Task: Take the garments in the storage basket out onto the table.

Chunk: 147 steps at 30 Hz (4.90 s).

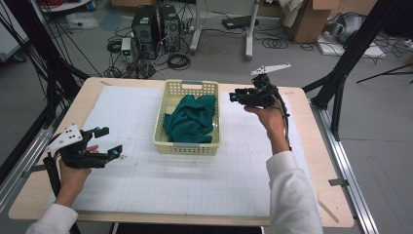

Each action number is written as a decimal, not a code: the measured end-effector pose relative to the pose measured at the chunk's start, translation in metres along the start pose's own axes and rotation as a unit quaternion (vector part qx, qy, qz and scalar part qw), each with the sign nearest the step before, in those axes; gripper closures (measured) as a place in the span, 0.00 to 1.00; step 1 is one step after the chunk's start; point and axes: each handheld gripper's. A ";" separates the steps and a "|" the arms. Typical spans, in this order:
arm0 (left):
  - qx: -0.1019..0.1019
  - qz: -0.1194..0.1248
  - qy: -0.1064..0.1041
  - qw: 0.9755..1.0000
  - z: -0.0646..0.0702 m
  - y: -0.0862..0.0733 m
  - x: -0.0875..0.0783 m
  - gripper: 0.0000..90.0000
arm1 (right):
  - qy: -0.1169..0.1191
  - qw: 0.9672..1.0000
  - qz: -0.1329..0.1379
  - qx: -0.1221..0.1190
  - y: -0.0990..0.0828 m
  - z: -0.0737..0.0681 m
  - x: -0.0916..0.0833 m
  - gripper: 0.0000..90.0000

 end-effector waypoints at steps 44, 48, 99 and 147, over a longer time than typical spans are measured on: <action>-0.003 -0.001 -0.001 1.000 -0.001 -0.001 0.000 0.15 | 0.003 1.000 -0.013 -0.017 0.043 -0.043 0.035 0.59; -0.007 0.001 -0.001 1.000 -0.002 -0.001 0.000 0.15 | 0.003 1.000 -0.011 -0.009 0.045 -0.045 0.041 0.54; -0.015 0.014 -0.010 1.000 -0.003 -0.001 -0.002 0.15 | -0.080 0.994 -0.068 0.003 0.048 -0.074 0.129 0.00; -0.023 0.024 -0.015 0.999 -0.003 -0.001 -0.005 0.15 | -0.109 0.983 -0.139 0.039 -0.009 -0.070 0.211 0.00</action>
Point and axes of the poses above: each handheld gripper's, and its own axes: x roughly forward along the jaws, y roughly out of its top, z roughly to its right, and after that the axes turned 3 degrees about -y, right-handed
